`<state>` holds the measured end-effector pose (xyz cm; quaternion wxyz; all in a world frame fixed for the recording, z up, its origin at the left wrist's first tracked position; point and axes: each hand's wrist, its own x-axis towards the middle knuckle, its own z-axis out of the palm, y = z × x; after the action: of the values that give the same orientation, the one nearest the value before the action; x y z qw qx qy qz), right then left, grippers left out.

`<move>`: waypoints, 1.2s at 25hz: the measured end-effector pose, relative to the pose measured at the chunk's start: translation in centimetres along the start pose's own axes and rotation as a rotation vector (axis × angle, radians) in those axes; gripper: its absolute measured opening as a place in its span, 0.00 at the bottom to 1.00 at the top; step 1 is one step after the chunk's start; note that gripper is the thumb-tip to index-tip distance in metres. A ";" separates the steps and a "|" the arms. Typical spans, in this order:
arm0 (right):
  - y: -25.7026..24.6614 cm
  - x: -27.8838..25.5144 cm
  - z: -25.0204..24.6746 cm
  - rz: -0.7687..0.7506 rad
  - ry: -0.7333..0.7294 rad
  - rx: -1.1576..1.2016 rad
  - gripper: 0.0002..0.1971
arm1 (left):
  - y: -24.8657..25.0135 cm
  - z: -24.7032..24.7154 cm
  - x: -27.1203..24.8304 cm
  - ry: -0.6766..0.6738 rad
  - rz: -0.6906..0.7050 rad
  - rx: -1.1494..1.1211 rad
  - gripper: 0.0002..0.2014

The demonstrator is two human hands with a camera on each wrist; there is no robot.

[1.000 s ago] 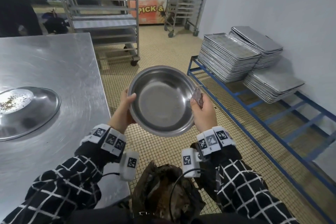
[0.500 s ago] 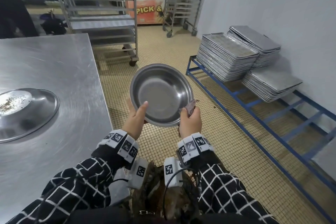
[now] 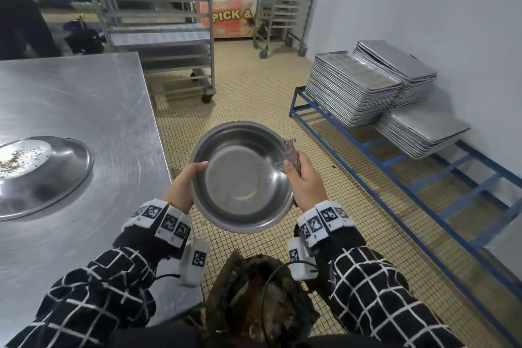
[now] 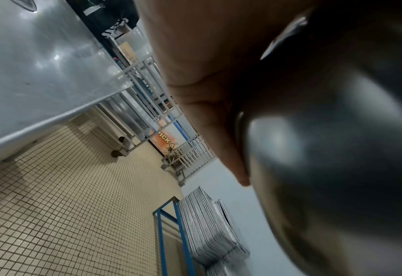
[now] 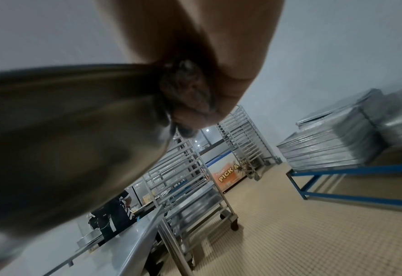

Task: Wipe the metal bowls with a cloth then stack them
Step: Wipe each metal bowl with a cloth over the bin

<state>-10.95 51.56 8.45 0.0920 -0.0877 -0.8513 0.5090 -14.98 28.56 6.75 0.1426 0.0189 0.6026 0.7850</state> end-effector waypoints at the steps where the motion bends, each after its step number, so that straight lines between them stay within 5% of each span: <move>1: 0.6 -0.2 0.8 0.042 0.027 0.027 0.10 | -0.2 0.4 -0.1 0.039 0.030 0.045 0.16; 5: 2.1 -1.5 3.7 0.235 -0.052 0.087 0.13 | -1.3 0.9 1.0 0.213 0.038 0.182 0.28; 8: 2.4 -2.0 4.1 0.236 -0.083 0.035 0.15 | -1.5 -0.2 2.0 0.261 0.008 0.162 0.40; 11: 1.9 -1.5 4.0 0.033 -0.036 -0.171 0.16 | -1.3 -0.7 2.4 0.256 -0.004 0.233 0.42; 14: 1.4 -2.0 4.6 -0.319 -0.168 -0.503 0.24 | -1.1 -0.4 2.8 0.249 -0.081 0.215 0.42; 17: 1.6 -2.8 5.0 -0.528 -0.289 -0.529 0.29 | -0.2 0.3 2.8 0.281 -0.148 0.172 0.35; 21: 2.8 -2.8 4.8 -0.784 -0.110 -0.569 0.15 | 0.5 1.5 2.1 0.305 -0.202 0.041 0.22; 24: 1.7 -2.4 3.8 -0.699 0.017 -0.437 0.14 | 0.4 2.1 2.1 0.265 -0.120 0.210 0.25; 27: -0.2 -1.1 1.7 -0.376 0.052 -0.162 0.21 | 0.7 2.3 1.3 0.127 0.127 0.684 0.21; 30: 0.0 0.4 0.1 -0.273 0.059 -0.190 0.19 | 1.3 2.2 0.6 0.035 0.201 0.759 0.17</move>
<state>-11.34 51.53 8.41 0.1768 0.0057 -0.8966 0.4061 -15.42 30.46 8.52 0.0376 0.1159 0.8474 0.5168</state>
